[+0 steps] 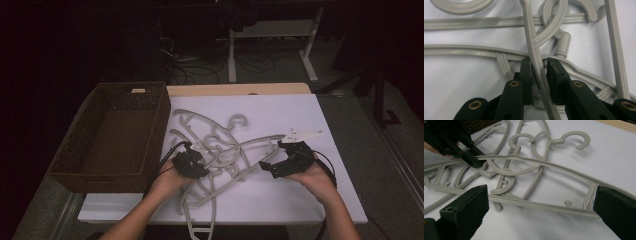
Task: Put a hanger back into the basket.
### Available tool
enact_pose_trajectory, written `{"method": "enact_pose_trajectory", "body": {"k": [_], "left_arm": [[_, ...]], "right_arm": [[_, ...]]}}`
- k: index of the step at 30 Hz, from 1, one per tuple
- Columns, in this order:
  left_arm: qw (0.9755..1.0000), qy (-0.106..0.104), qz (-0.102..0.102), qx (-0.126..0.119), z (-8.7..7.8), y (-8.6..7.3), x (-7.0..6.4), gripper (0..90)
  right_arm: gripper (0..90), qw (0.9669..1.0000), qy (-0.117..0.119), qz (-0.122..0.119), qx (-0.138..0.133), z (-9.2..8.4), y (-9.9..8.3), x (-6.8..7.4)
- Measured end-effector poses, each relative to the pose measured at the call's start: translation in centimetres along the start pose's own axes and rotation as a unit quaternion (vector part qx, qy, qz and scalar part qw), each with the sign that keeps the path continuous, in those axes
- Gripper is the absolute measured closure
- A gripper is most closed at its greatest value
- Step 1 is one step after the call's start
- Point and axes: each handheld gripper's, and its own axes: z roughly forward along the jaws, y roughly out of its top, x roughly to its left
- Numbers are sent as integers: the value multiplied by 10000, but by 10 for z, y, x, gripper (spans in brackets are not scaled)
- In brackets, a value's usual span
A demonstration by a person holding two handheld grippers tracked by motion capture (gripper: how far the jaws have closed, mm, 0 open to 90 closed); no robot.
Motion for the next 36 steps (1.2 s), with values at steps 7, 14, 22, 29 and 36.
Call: {"method": "enact_pose_trajectory", "body": {"k": [7,14,22,29,36], "left_arm": [[10000,31,-22,44,-1,1,-1,816],[9999,75,-62,-141,-11,6,-2,825],[9986,251,-75,-461,-31,16,3,826],[9952,436,-128,-865,-62,37,8,827],[9916,683,-75,-1098,-98,59,18,827]], "right_arm": [[0,10000,6,-7,-6,0,0,0],[0,10000,33,17,-83,-3,0,-1],[0,9997,32,-5,-255,-13,5,2],[0,9993,58,-19,-368,-20,8,5],[0,9993,72,-16,-363,-21,5,5]]}}
